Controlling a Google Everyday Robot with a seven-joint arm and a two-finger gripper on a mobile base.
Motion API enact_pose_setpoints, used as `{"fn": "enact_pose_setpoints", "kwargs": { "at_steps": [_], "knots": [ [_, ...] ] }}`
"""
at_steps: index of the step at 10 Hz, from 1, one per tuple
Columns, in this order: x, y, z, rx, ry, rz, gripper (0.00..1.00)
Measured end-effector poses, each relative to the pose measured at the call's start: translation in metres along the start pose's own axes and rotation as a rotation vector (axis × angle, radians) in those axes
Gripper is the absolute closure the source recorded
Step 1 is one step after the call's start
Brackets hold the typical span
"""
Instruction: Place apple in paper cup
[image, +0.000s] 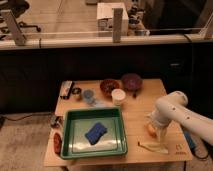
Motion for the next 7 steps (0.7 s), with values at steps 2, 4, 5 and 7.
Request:
{"fn": "enact_pose_setpoints", "kwargs": {
  "at_steps": [2,4,5,7],
  "knots": [
    [-0.0006,0.0001,0.0039,-0.001,-0.002,-0.029,0.2],
    [-0.0013,0.0001,0.0056,-0.002,-0.003,-0.047,0.2],
    [-0.0022,0.0005,0.0072,-0.004,-0.004,-0.065,0.2],
    [-0.0036,0.0009,0.0092,-0.007,-0.005,-0.084,0.2]
  ]
}}
